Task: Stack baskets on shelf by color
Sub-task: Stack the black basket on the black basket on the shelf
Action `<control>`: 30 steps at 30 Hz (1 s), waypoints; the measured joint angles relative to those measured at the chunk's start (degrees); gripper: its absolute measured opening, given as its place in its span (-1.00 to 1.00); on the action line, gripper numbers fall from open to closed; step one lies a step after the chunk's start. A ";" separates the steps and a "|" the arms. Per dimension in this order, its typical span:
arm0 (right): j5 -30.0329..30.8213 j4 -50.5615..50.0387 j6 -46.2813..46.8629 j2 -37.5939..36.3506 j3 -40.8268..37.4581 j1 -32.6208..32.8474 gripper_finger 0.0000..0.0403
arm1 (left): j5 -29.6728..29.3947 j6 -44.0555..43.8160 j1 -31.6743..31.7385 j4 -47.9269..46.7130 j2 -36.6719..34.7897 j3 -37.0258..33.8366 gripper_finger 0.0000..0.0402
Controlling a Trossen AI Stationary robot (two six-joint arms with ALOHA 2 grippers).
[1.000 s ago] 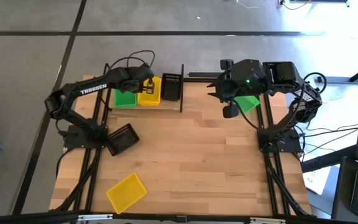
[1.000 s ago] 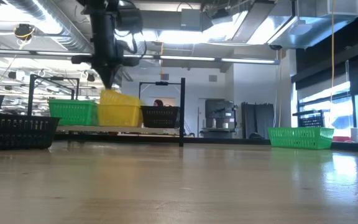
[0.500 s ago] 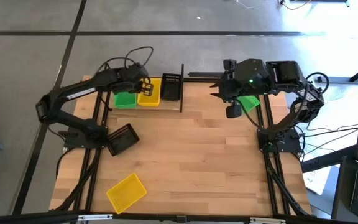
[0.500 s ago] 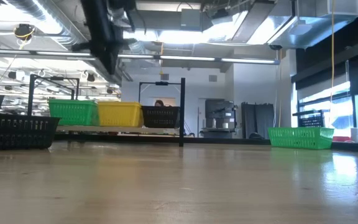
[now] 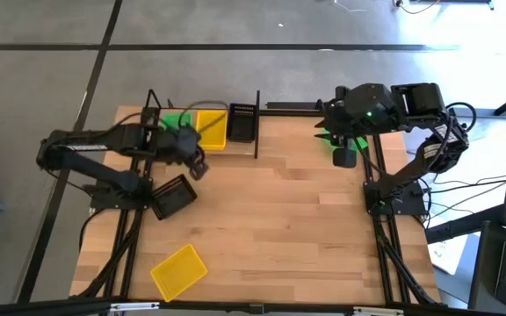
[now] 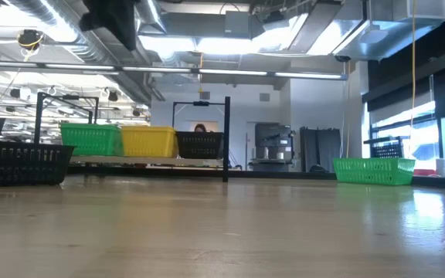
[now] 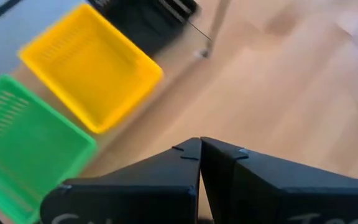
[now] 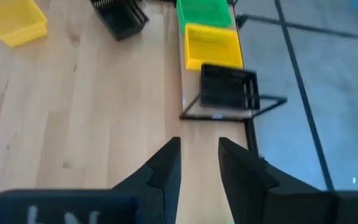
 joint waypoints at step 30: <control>0.05 18.76 6.72 -16.49 -36.59 -2.38 -0.47 | 14.74 -33.99 -19.22 -13.13 9.16 -0.09 -0.66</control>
